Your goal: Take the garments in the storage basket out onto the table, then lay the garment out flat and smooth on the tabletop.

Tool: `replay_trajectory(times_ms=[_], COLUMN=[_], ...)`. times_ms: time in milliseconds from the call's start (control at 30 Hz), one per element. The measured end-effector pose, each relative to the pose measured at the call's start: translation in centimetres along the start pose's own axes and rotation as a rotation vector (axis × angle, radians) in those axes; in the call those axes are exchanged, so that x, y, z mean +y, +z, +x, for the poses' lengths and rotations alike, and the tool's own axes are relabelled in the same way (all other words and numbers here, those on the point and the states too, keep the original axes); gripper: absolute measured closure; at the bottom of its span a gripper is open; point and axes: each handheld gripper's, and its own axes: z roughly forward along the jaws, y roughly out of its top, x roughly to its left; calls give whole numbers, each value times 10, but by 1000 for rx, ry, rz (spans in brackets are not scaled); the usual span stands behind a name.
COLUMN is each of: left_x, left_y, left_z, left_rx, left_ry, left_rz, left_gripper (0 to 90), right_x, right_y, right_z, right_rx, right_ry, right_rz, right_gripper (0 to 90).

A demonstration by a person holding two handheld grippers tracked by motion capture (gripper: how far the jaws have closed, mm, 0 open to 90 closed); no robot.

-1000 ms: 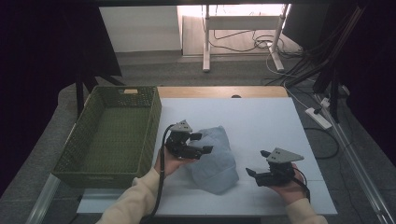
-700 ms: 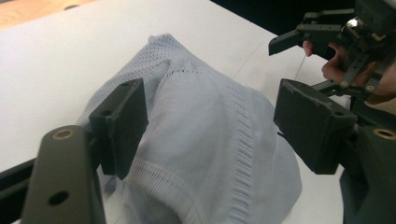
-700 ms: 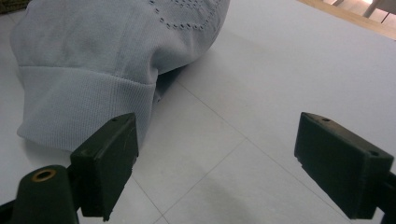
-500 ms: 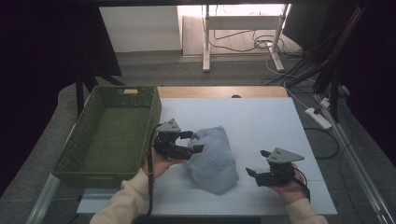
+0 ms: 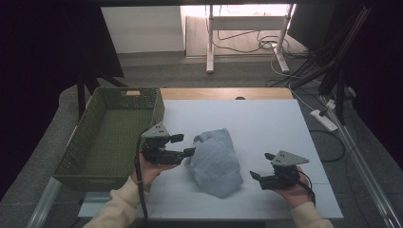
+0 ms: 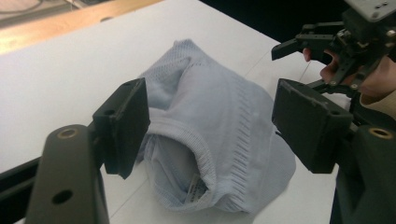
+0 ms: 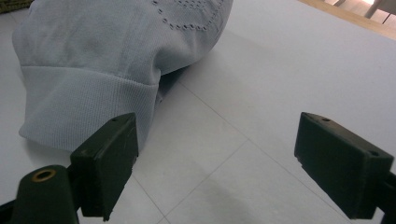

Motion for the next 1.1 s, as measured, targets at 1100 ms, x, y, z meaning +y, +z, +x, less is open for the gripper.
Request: replay_trajectory(times_ms=[1100], left_x=[-1], left_y=[-27], left_z=[4], left_rx=[36], left_ry=[-4], left_rz=[-32], left_gripper=[270], right_x=[17], right_y=[-3], right_z=[14], right_rx=[73], right_ry=[14], right_rz=[-81], right_gripper=[148])
